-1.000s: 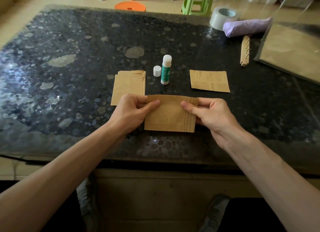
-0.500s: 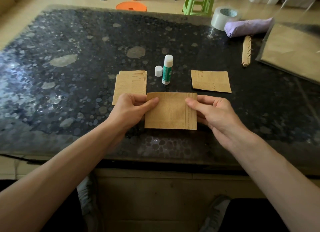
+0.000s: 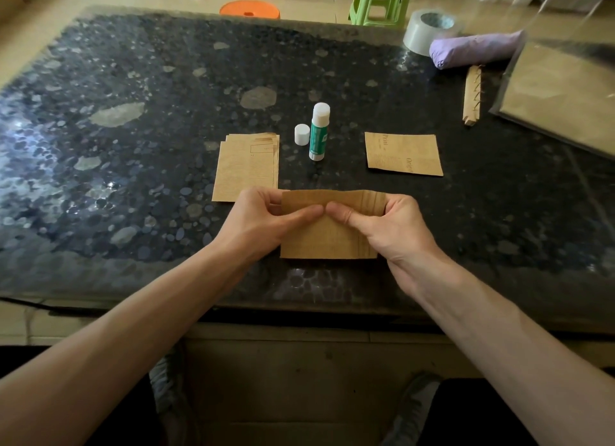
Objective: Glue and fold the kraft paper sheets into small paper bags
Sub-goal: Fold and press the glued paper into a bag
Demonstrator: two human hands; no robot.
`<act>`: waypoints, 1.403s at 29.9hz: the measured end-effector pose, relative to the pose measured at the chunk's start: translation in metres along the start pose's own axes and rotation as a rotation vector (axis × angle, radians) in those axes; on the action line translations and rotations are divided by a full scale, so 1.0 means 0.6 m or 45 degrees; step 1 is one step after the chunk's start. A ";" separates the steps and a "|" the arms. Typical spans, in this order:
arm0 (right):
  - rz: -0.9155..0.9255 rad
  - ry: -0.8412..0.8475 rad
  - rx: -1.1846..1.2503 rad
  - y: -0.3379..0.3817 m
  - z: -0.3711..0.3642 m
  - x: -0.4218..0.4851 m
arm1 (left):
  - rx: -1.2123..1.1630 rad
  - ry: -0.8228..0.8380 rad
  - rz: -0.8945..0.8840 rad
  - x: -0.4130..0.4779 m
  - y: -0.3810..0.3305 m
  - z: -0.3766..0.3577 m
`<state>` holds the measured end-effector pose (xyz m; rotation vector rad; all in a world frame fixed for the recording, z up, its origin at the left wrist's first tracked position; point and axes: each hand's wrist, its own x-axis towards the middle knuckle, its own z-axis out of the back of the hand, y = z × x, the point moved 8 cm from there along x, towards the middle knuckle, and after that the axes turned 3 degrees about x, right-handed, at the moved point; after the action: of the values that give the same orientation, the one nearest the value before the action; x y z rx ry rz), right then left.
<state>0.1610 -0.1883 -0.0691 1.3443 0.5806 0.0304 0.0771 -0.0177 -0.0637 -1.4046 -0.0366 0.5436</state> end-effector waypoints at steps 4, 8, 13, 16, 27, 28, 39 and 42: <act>0.030 -0.006 -0.020 0.009 0.005 0.001 | -0.027 0.025 0.031 0.000 0.005 -0.001; -0.001 0.016 -0.012 0.006 0.011 0.005 | 0.002 -0.010 -0.003 0.001 -0.002 0.005; 0.007 0.049 -0.013 0.010 0.016 0.007 | -0.004 -0.038 -0.004 0.002 -0.003 0.011; 0.007 0.080 0.000 0.012 0.020 0.009 | -0.017 -0.049 -0.006 0.003 -0.003 0.015; 0.024 0.050 0.018 0.018 0.036 0.015 | -0.087 -0.063 0.009 0.006 -0.006 0.027; 0.035 0.050 0.027 0.019 0.037 0.016 | -0.110 -0.048 0.016 0.006 -0.006 0.025; 0.024 0.154 0.120 0.012 -0.003 0.001 | -0.132 0.056 0.029 -0.003 -0.011 0.000; 0.061 0.021 0.061 0.008 0.004 0.004 | -0.105 0.068 0.010 -0.004 -0.012 -0.004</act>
<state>0.1654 -0.1885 -0.0656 1.4058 0.5657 0.0670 0.0782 -0.0210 -0.0567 -1.4997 -0.0103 0.5157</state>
